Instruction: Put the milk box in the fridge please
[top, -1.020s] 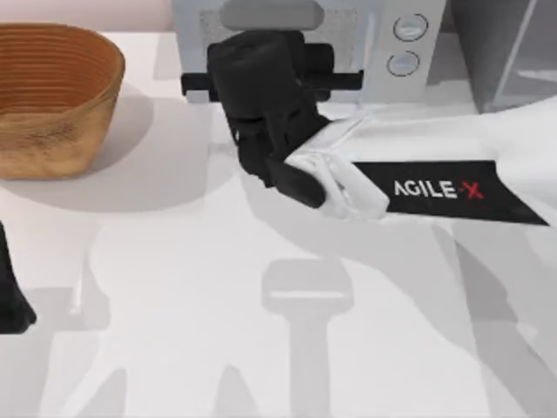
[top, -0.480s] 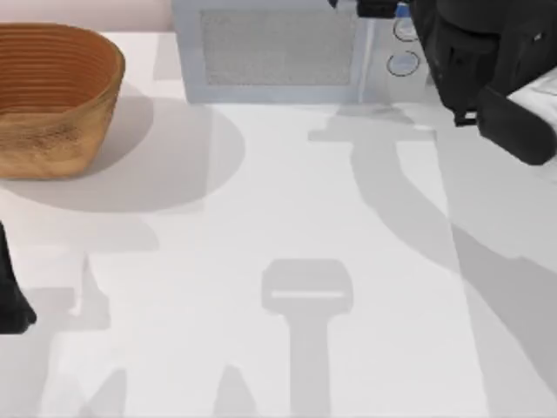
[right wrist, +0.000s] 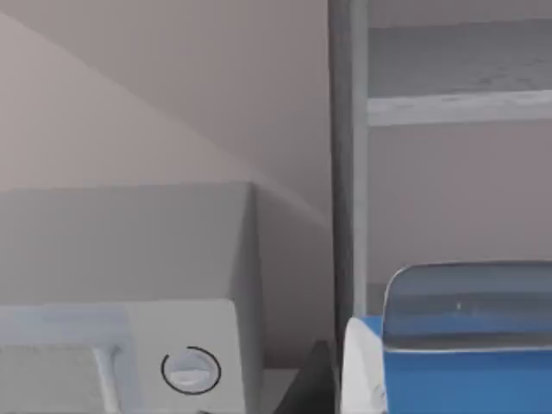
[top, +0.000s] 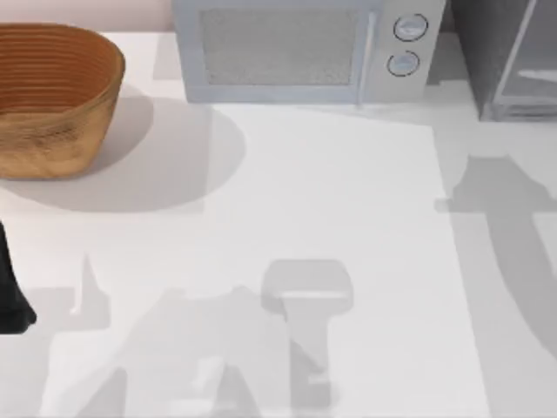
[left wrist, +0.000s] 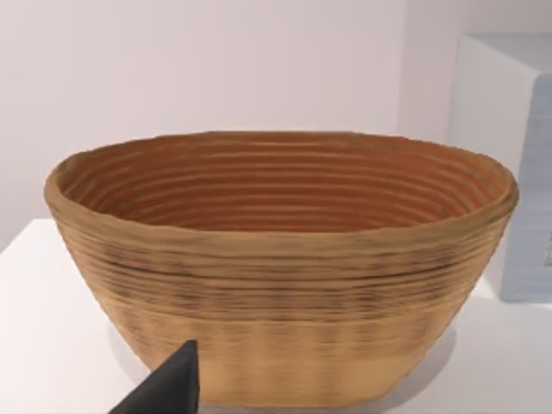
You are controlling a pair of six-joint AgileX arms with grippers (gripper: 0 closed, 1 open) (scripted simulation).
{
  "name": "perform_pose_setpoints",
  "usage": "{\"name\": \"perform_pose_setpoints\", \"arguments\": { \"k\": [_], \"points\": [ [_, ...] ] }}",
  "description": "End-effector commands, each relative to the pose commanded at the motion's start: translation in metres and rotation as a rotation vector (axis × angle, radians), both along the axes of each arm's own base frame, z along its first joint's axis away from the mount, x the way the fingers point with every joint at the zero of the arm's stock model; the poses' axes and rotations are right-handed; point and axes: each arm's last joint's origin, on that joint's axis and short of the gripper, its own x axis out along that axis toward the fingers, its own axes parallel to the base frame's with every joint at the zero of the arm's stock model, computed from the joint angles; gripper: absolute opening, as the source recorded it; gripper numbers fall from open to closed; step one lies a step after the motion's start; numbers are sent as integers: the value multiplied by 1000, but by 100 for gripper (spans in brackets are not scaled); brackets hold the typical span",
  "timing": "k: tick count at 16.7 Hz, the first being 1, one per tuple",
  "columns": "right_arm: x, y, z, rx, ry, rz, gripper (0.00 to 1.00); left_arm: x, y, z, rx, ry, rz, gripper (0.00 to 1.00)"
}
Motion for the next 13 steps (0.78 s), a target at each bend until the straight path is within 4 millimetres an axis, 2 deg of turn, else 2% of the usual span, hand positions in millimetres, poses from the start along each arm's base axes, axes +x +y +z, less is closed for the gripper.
{"name": "perform_pose_setpoints", "arguments": {
  "k": [3, 6, 10, 13],
  "points": [
    [-44, -29, -34, -16, -19, -5, 0, 0, 0, 0, 0, 0, 0, 100],
    [-72, -44, -75, -31, -29, -11, 0, 0, 0, 0, 0, 0, 0, 100],
    [-87, -54, -121, -46, -30, -18, 0, 0, 0, 0, 0, 0, 0, 100],
    [-89, -56, -138, -51, -26, -21, 0, 0, 0, 0, 0, 0, 0, 100]
  ]
}}
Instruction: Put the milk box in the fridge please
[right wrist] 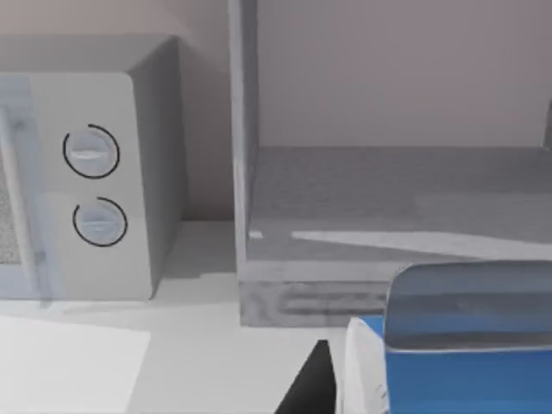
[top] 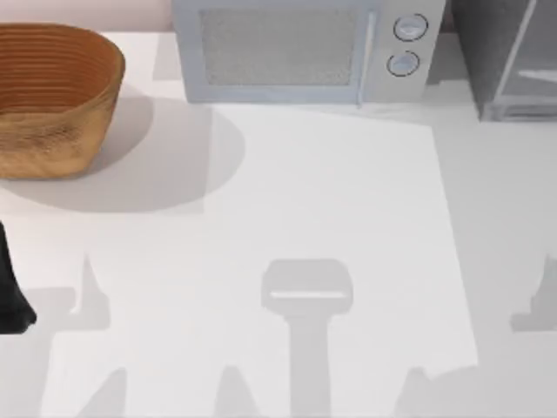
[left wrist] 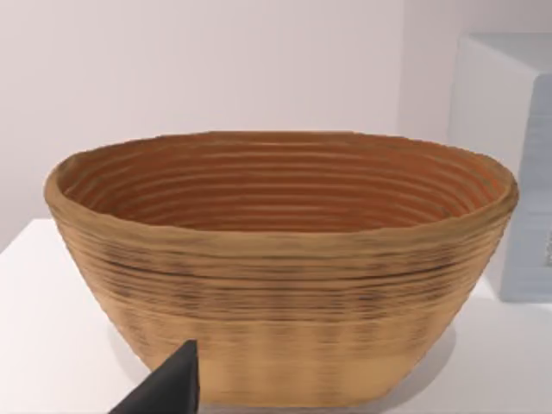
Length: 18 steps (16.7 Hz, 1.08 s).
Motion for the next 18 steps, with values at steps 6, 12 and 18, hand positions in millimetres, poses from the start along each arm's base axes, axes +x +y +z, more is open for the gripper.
{"name": "perform_pose_setpoints", "arguments": {
  "k": [6, 12, 18],
  "points": [
    [0, 0, -1, 2, 2, 2, 0, 0, 0, 0, 0, 0, 0, 100],
    [11, -2, 39, 0, -59, 6, 0, 0, 0, 0, 0, 0, 0, 100],
    [78, -15, 91, -11, -68, -1, 0, 0, 0, 0, 0, 0, 0, 100]
  ]
}}
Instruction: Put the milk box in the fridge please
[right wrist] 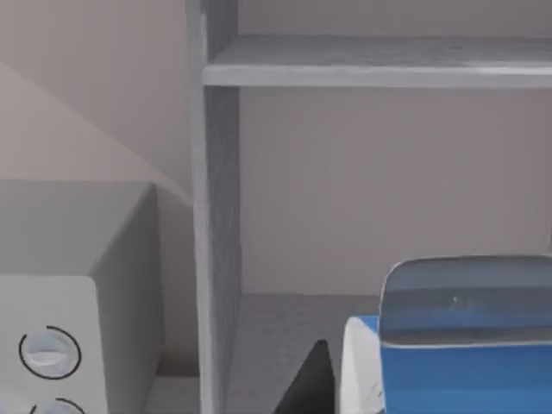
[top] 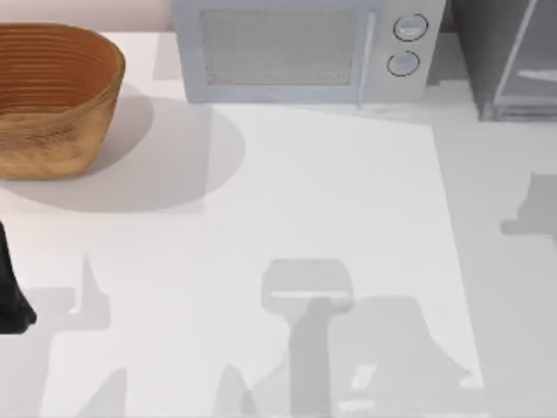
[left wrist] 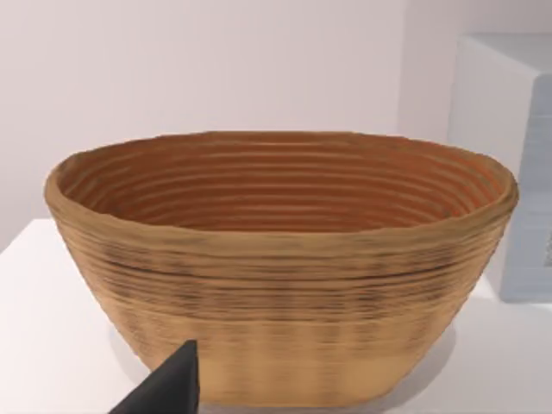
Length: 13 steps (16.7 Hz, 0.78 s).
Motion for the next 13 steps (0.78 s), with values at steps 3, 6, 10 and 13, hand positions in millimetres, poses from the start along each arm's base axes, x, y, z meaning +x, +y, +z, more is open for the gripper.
{"name": "perform_pose_setpoints", "arguments": {
  "k": [3, 6, 10, 13],
  "points": [
    [58, -15, 2, -1, 21, -4, 0, 0, 0, 0, 0, 0, 0, 100],
    [119, -35, -20, 2, 47, -6, 0, 0, 0, 0, 0, 0, 0, 100],
    [181, -63, -75, 10, 75, -4, 0, 0, 0, 0, 0, 0, 0, 100],
    [207, -78, -115, 13, 79, -1, 0, 0, 0, 0, 0, 0, 0, 100]
  ]
}}
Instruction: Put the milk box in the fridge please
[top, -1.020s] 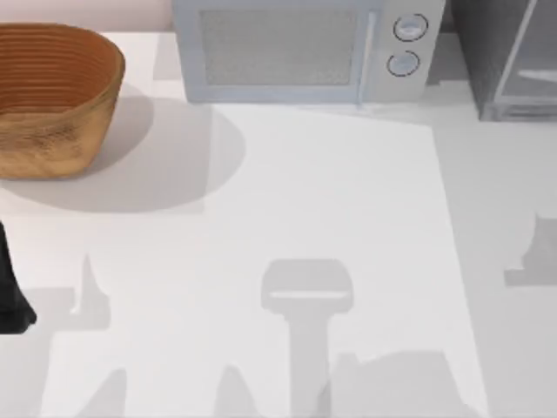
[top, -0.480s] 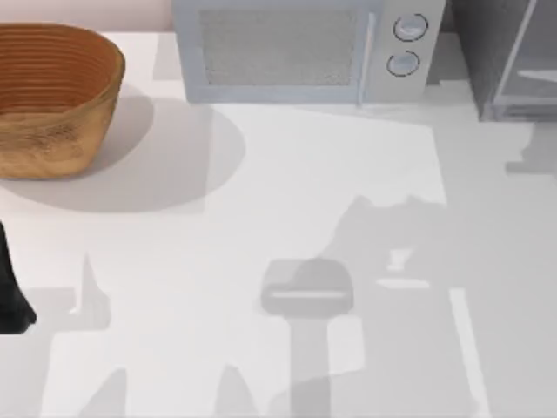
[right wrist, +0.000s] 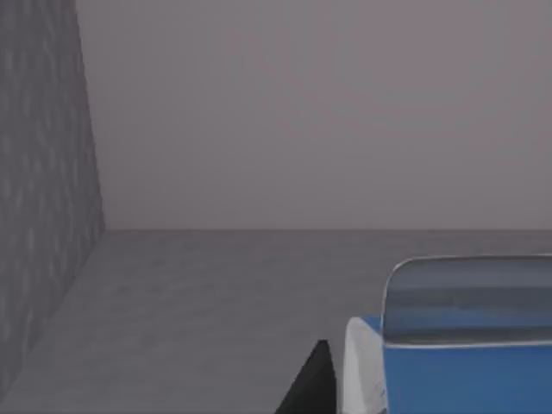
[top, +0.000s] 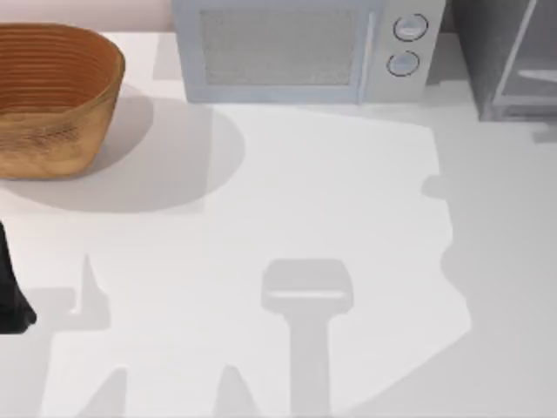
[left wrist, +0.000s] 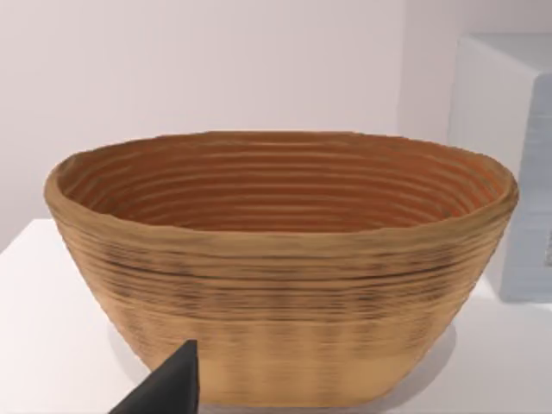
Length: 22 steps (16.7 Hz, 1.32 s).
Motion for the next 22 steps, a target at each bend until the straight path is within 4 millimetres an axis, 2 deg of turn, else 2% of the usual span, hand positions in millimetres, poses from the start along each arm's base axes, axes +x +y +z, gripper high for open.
{"name": "perform_pose_setpoints", "arguments": {
  "k": [2, 4, 10, 12, 16, 20, 22],
  "points": [
    [9, -6, -17, 0, -4, 2, 0, 0, 0, 0, 0, 0, 0, 100],
    [13, -9, -26, 0, -8, 3, 0, 0, 0, 0, 0, 0, 0, 100],
    [14, -8, -29, 3, -2, 8, 0, 0, 0, 0, 0, 0, 0, 100],
    [21, -9, -30, 7, 5, 6, 0, 0, 0, 0, 0, 0, 0, 100],
    [59, -13, -30, 10, 11, 0, 0, 0, 0, 0, 0, 0, 0, 100],
    [105, -13, -18, 5, -5, 2, 0, 0, 0, 0, 0, 0, 0, 100],
    [121, -12, -12, 3, -9, 5, 0, 0, 0, 0, 0, 0, 0, 100]
  ]
}}
